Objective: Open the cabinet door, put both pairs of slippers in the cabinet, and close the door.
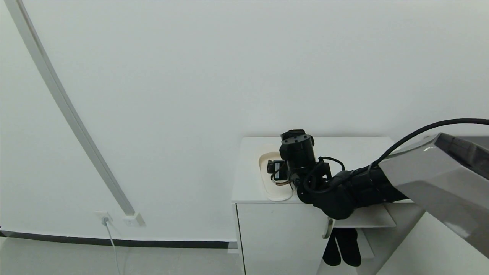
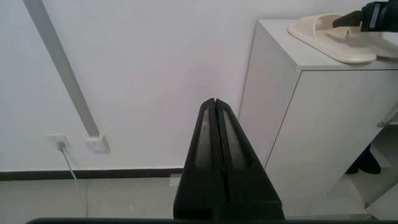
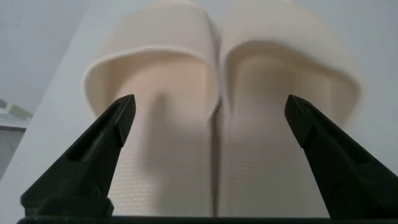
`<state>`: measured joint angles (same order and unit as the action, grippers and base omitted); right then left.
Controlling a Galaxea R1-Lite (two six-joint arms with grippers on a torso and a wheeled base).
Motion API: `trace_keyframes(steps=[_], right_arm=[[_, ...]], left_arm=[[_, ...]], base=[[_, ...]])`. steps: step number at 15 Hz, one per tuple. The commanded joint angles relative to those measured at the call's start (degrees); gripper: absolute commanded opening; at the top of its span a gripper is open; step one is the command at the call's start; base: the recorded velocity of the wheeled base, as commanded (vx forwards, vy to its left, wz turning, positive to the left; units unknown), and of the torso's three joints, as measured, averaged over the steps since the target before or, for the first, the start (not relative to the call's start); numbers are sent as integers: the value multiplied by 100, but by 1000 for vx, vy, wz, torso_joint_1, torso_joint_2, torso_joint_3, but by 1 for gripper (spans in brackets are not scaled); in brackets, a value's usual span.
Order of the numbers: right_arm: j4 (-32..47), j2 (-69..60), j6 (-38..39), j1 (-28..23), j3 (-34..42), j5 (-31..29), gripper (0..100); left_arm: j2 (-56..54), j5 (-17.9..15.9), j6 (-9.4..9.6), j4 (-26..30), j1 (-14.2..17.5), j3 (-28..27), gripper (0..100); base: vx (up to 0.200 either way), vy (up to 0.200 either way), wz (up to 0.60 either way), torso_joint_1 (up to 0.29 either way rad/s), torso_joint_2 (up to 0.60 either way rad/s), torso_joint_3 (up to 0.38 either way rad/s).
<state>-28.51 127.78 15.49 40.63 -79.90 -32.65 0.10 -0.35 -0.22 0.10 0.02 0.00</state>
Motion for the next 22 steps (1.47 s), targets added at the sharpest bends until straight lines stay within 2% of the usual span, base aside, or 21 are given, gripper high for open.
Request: trace_keyframes(steps=[1, 4, 7, 8, 13, 15, 17, 19, 22], right_arm=[[-5, 467, -29, -90, -439, 4, 100], [-5, 924, -240, -240, -1054, 4, 100], [-84, 1073, -345, -301, -1309, -5, 100], [-119, 1073, -416, -301, -1292, -5, 0], [-348, 1047, -565, -293, -1265, -14, 0], [-427, 528, -565, -275, -835, 21, 0], [-603, -219, -574, -240, -52, 259, 0], [-989, -1212, -732, -161, 1266, 909, 0], [-2070, -2196, -1198, -90, 3033, 1647, 0]], left_arm=[[-1, 0, -4, -1, 6, 0, 0], [-1, 0, -13, -1, 6, 0, 0], [-1, 0, -13, -1, 6, 0, 0], [-1, 0, -13, -1, 6, 0, 0], [-1, 0, -13, -1, 6, 0, 0], [-1, 0, -13, -1, 6, 0, 0], [-1, 0, -13, -1, 6, 0, 0], [-1, 0, -4, -1, 6, 0, 0], [-1, -9, 4, -1, 6, 0, 0]], base=[[0, 0, 0, 0, 0, 0], [0, 0, 0, 0, 0, 0], [0, 0, 0, 0, 0, 0], [0, 0, 0, 0, 0, 0], [0, 0, 0, 0, 0, 0], [0, 0, 0, 0, 0, 0], [0, 0, 0, 0, 0, 0], [0, 0, 0, 0, 0, 0], [0, 0, 0, 0, 0, 0]])
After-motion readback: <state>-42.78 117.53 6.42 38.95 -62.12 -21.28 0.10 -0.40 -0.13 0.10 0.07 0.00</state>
